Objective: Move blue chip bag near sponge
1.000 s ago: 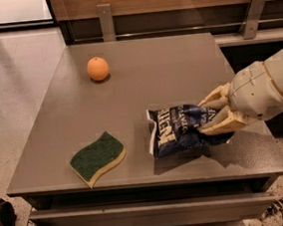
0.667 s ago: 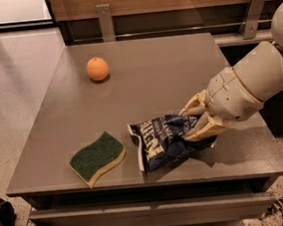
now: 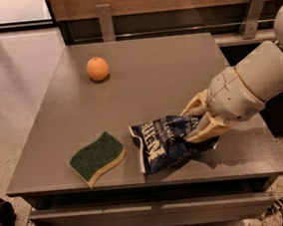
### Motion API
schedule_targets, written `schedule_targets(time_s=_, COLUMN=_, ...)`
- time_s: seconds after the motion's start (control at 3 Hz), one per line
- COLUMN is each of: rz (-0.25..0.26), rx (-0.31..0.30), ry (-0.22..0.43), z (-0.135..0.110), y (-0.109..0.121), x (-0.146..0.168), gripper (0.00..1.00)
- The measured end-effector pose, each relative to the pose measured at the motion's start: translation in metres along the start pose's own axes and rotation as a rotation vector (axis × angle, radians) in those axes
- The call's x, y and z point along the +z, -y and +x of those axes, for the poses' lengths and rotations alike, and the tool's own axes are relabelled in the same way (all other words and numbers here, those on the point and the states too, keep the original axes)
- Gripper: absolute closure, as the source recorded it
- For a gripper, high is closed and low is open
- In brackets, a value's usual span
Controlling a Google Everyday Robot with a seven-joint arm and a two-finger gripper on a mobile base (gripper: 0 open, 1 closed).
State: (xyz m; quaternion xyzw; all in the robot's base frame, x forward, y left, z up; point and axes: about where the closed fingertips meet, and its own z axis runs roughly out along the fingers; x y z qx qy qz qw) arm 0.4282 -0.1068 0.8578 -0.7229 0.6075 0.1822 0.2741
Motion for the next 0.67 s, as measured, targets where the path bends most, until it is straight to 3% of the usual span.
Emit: schedule_targets(time_s=0.67, rz=-0.002, rx=-0.006, ry=-0.002, z=-0.0030, y=-0.0005, x=0.0012, gripper=0.00)
